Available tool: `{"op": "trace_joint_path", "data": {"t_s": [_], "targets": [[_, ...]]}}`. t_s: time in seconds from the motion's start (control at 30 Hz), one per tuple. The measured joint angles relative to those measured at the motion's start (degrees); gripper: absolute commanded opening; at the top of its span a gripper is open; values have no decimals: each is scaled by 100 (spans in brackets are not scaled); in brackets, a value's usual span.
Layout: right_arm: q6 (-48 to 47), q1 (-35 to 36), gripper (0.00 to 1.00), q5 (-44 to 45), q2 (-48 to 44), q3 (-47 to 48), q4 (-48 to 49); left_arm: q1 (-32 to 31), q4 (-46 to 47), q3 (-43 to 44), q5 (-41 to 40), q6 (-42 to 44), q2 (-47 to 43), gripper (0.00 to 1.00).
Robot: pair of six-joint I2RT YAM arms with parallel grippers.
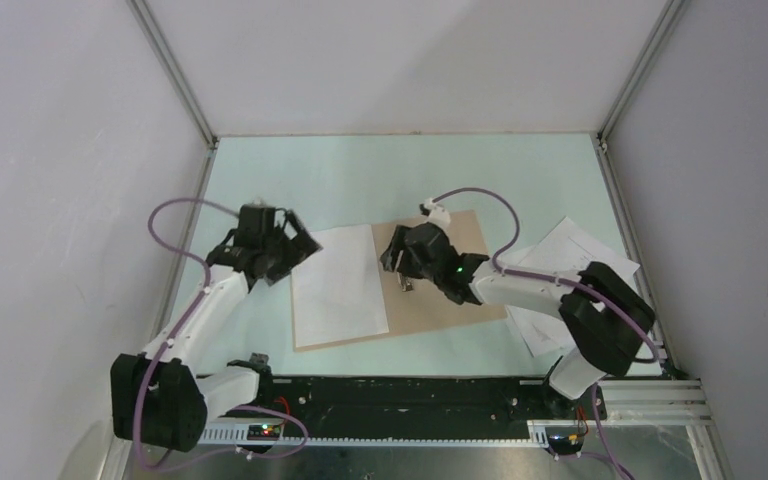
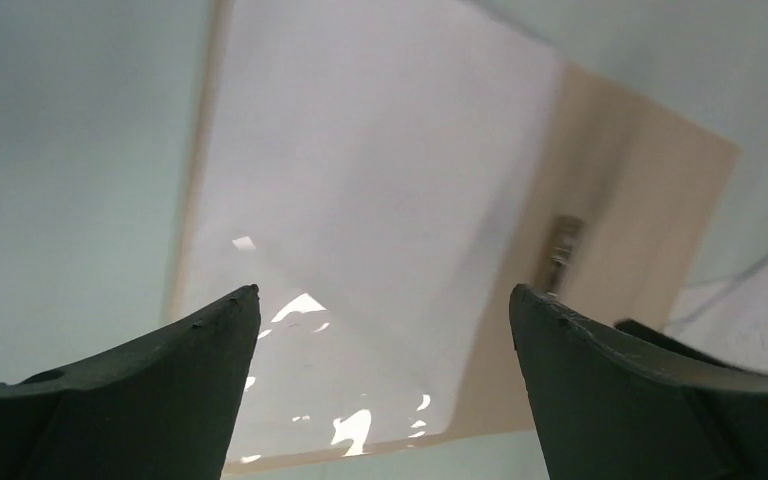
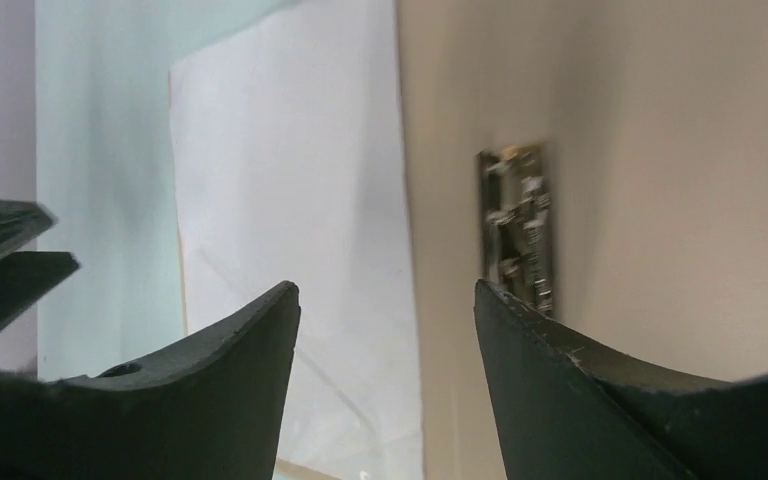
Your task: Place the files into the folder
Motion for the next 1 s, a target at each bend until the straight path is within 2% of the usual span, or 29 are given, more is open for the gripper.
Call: {"op": "trace_joint_path", "data": {"t_s": [0.03,0.07,0.13,0.27,0.4,0.5,0.6,1.0], "targets": [[-74,-129,62,11,-164,0,-157,-234,2,293,-98,20,66,100],[-125,-254,53,9,-262,2,-280,-470,17,533,-153,44,166,98],[-258,-542,46,-7,-361,2,-566,-964,90,981,-249,50,470,96],[-492,-960,37,-68,-352,-44,-1088,-1840,212,1641,-446,37,1438,83],[-664,-933,31,-216,-203,-48,-1241,-2424,280,2022,-538,-15,2341,68],[-704,-800,30,-337,61,-46,-1244,-2621,339,2328,-538,-33,2951,61],[-719,-605,30,-393,393,-7,-1287,-2651,459,2535,-538,-55,3423,59],[-710,-68,22,-330,911,481,-1180,-2616,643,2468,-533,66,3613,50]]}}
